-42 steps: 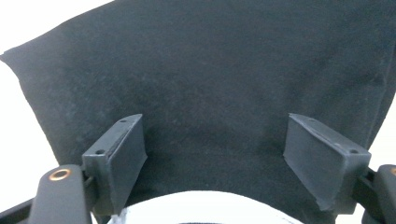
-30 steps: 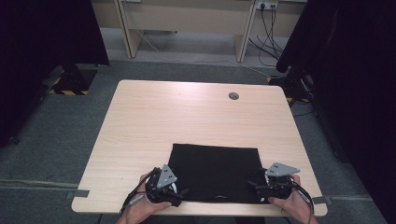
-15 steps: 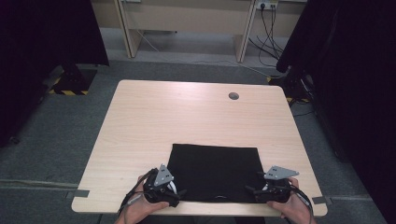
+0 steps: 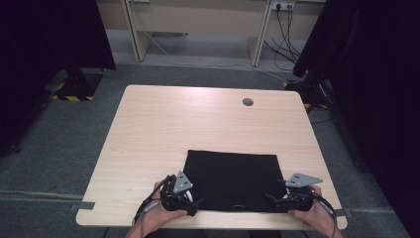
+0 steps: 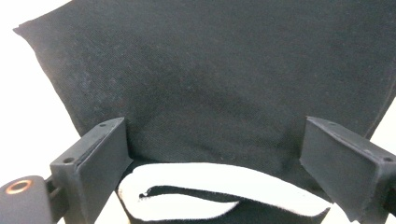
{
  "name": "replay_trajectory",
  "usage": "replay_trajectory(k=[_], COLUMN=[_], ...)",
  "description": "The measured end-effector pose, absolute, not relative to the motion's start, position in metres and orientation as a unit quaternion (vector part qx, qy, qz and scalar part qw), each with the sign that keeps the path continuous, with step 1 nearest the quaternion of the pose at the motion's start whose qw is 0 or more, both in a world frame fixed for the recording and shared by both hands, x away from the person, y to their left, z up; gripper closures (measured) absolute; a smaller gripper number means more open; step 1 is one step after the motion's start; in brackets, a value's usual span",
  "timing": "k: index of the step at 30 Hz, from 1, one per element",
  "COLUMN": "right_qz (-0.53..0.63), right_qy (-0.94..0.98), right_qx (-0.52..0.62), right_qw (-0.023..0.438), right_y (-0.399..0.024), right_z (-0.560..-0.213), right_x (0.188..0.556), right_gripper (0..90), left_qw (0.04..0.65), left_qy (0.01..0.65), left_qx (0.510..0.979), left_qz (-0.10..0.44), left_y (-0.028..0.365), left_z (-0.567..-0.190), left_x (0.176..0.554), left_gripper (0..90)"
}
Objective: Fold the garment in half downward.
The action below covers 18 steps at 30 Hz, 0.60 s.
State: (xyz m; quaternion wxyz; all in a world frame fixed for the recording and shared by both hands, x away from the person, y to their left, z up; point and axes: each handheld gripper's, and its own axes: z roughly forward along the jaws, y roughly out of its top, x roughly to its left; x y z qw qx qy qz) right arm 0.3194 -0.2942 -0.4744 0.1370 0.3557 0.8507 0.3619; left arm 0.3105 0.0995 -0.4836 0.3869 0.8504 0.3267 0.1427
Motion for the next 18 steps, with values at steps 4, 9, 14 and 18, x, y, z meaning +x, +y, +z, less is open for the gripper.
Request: replay_trajectory(k=[4, 9, 14, 18], right_qz=[0.363, 0.360, 0.359, 0.361], right_qy=[0.851, 0.852, 0.855, 0.854], right_qx=[0.355, 0.355, 0.350, 0.348], right_qw=[0.138, 0.137, 0.135, 0.137], right_y=[-0.2971, -0.3008, -0.3017, -0.3021], right_z=[-0.4747, -0.4741, -0.4737, -0.4745], right_x=[0.3214, 0.3268, 0.3296, 0.3290], right_gripper=[26.8, 26.8, 26.6, 26.6], left_qw=[0.386, 0.387, 0.387, 0.388], left_qy=[0.327, 0.326, 0.326, 0.327], left_qx=[0.851, 0.851, 0.851, 0.850], left_qz=[0.142, 0.141, 0.143, 0.141], left_y=[0.0963, 0.0928, 0.0925, 0.0928], left_z=[-0.4837, -0.4837, -0.4837, -0.4837], left_x=[0.3136, 0.3196, 0.3197, 0.3198], left_gripper=[6.9, 6.9, 6.8, 6.8])
